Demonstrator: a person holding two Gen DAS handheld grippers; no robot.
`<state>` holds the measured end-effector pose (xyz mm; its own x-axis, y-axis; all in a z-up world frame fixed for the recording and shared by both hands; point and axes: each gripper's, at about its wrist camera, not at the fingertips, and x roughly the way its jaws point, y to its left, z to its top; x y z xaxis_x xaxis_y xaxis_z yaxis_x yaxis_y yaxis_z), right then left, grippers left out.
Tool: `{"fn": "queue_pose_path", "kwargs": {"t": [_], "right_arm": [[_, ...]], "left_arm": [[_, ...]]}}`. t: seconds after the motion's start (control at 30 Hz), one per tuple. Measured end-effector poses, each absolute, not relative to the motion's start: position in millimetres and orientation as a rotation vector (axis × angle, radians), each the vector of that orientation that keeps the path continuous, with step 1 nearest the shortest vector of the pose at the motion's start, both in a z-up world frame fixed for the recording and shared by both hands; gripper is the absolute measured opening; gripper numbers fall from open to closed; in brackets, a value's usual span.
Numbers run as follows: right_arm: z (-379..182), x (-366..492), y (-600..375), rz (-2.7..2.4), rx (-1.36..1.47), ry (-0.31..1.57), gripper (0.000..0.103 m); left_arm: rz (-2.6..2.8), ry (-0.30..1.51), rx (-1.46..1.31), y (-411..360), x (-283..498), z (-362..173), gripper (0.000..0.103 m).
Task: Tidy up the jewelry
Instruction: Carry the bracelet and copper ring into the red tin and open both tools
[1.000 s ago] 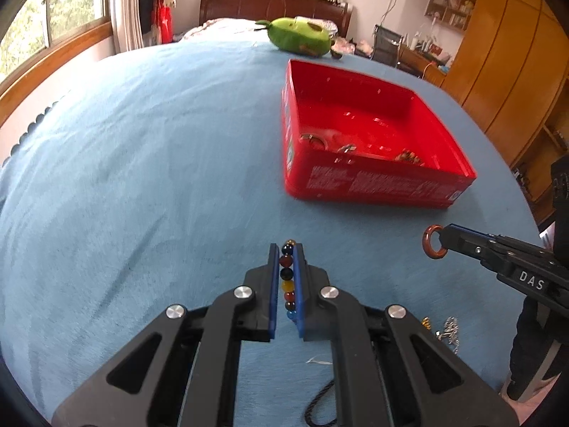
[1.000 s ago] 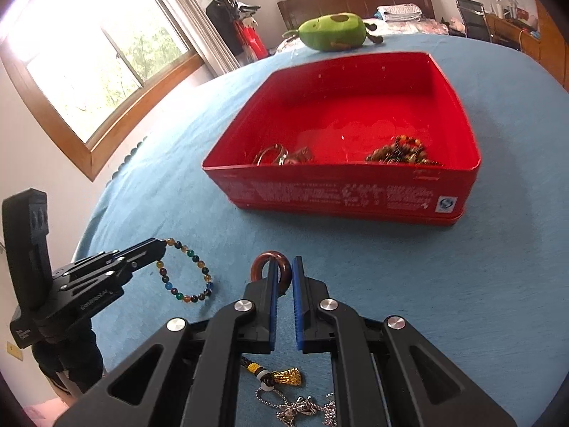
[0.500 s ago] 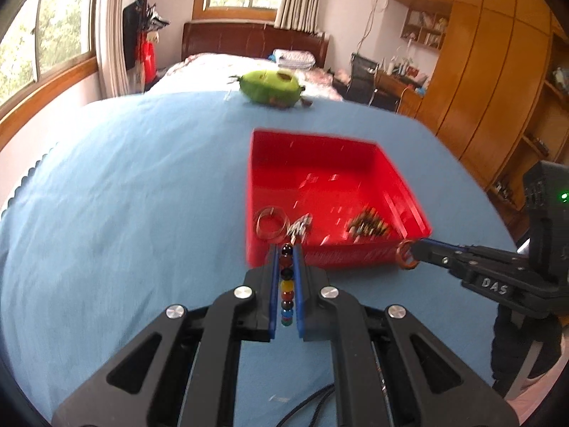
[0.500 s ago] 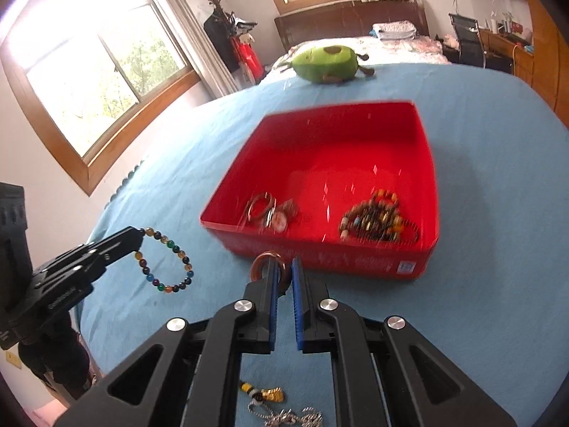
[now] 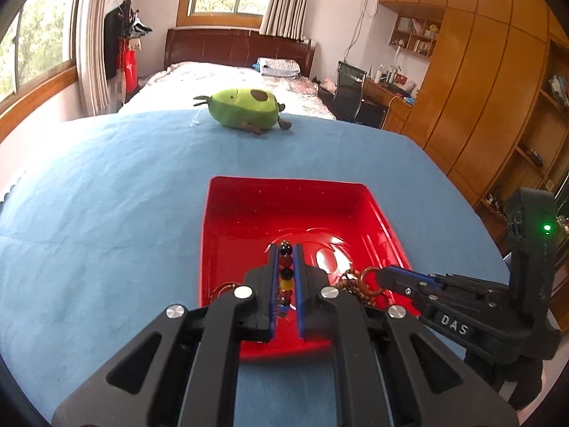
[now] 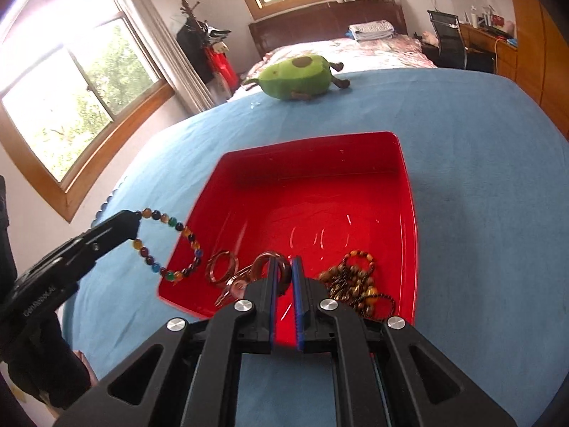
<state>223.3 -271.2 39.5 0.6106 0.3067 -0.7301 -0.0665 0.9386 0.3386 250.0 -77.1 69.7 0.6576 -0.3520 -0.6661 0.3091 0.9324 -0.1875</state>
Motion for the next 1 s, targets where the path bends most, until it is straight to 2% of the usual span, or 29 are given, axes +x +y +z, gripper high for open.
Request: {"fn": "queue_pose_path", "kwargs": {"t": [0.47, 0.5, 0.53, 0.57, 0.6, 1.0], "right_arm": [[14.6, 251.0, -274.6, 0.172, 0.282, 0.932, 0.007], [13.4, 252.5, -275.2, 0.168, 0.283, 0.931, 0.009], [13.0, 253.4, -276.7, 0.163, 0.288, 0.928, 0.012], [12.3, 253.2, -277.9, 0.155, 0.287, 0.929, 0.012], [12.5, 252.4, -278.9, 0.157, 0.289, 0.929, 0.013], [52.7, 220.2, -288.0, 0.175, 0.312, 0.827, 0.013]], "left_arm": [[-0.344, 0.861, -0.048, -82.3, 294.1, 23.0, 0.008], [-0.337, 0.864, -0.054, -81.9, 296.5, 20.3, 0.010], [-0.330, 0.869, -0.052, -81.6, 296.8, 18.8, 0.027], [-0.321, 0.869, -0.046, -82.4, 296.5, 19.0, 0.054], [-0.315, 0.856, -0.047, -81.4, 294.9, 20.4, 0.060], [-0.347, 0.745, -0.078, -69.3, 251.5, 69.9, 0.062]]}}
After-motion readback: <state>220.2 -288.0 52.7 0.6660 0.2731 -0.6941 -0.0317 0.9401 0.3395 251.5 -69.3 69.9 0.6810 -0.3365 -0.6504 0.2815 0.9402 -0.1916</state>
